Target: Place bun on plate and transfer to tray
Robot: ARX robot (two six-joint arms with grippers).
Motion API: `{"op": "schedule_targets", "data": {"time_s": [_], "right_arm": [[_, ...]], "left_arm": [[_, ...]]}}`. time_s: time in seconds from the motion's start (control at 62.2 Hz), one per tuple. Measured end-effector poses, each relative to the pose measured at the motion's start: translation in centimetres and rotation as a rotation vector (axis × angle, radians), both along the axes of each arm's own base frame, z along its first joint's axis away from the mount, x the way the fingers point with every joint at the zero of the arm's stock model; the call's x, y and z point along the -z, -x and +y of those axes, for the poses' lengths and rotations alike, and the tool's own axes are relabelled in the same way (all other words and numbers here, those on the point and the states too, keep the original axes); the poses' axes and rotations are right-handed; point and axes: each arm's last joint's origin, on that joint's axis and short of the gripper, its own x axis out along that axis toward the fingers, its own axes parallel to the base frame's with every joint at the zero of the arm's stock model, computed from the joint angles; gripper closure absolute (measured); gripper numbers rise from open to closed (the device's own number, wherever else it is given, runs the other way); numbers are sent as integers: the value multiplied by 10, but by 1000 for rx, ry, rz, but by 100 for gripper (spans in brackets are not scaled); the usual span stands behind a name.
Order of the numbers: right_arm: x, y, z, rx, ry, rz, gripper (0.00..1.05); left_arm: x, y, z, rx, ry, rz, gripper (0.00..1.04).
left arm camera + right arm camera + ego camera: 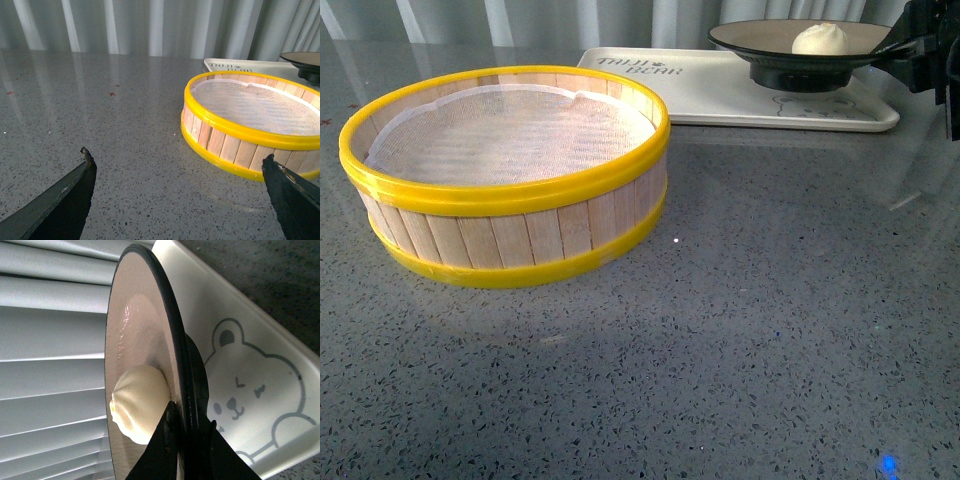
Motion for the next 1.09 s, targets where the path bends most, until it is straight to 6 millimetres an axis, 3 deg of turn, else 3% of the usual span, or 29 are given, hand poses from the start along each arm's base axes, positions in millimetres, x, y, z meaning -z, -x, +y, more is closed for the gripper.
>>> {"op": "schedule_targets", "data": {"time_s": [0.771, 1.093], "right_arm": [[20, 1, -6, -18, 14, 31, 102], [20, 1, -5, -30, 7, 38, 49]], "left_arm": [[0, 0, 0, 0, 0, 0, 7], [0, 0, 0, 0, 0, 0, 7]]}}
